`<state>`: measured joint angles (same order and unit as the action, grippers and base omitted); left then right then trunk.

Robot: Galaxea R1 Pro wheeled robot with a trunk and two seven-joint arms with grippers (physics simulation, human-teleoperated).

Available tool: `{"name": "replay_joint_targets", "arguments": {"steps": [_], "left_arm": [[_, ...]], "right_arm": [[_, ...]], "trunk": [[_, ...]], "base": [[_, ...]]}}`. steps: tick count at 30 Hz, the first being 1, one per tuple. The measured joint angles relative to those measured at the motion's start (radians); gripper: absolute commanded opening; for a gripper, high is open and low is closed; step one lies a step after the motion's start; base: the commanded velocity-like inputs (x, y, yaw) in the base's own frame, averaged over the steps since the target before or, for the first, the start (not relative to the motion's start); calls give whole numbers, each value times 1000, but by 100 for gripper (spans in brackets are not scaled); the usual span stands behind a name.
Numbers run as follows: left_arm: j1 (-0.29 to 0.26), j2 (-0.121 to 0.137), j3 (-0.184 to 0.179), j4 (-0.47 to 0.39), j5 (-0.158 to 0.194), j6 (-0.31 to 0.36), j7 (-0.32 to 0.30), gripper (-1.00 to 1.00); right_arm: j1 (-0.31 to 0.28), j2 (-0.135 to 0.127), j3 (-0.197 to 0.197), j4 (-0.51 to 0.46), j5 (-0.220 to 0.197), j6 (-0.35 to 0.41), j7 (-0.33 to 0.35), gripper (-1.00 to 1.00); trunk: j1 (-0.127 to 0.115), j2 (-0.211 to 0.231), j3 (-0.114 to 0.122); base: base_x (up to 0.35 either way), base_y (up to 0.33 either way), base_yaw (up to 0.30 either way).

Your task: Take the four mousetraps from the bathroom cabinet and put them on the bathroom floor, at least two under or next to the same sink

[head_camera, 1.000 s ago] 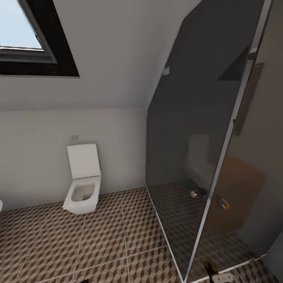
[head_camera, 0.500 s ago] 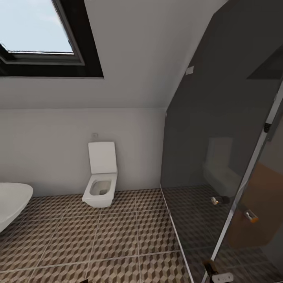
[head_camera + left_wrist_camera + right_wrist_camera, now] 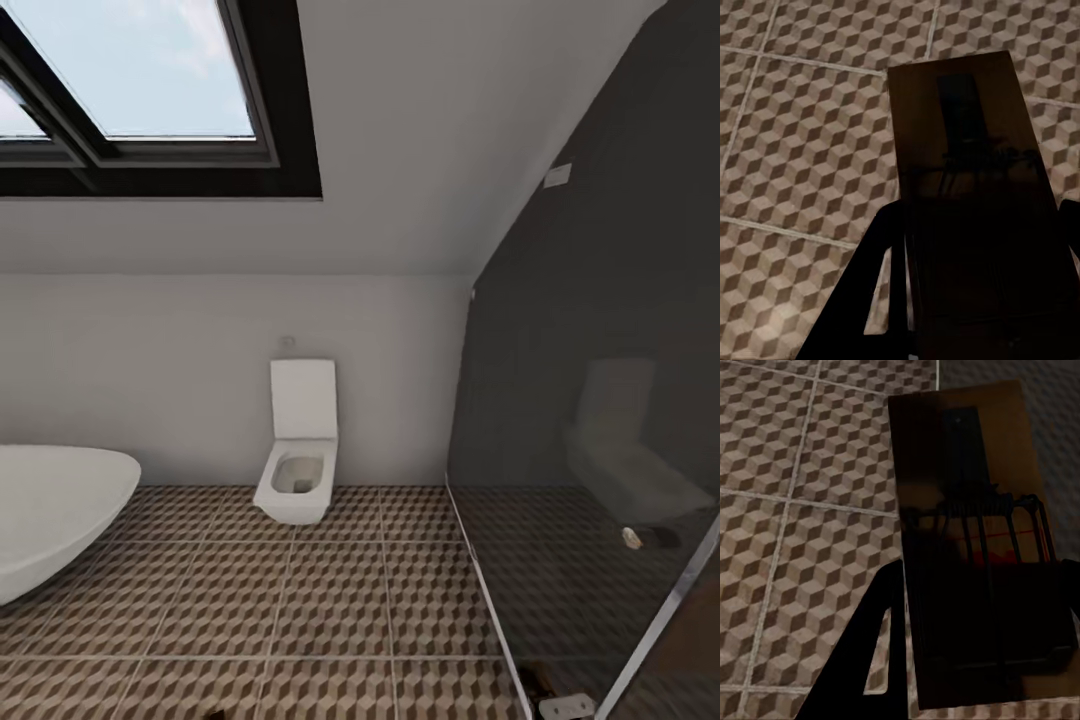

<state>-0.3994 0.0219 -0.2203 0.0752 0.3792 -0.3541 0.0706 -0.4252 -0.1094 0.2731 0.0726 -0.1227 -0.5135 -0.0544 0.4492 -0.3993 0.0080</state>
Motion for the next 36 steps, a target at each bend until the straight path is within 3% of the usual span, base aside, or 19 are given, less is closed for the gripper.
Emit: {"name": "replay_joint_targets", "arguments": {"steps": [36], "left_arm": [[0,2,5,0,1,3,5,-100]], "right_arm": [[0,0,0,0,1,0,0,-100]], "trunk": [[0,0,0]], "base": [[265,216,0]]}}
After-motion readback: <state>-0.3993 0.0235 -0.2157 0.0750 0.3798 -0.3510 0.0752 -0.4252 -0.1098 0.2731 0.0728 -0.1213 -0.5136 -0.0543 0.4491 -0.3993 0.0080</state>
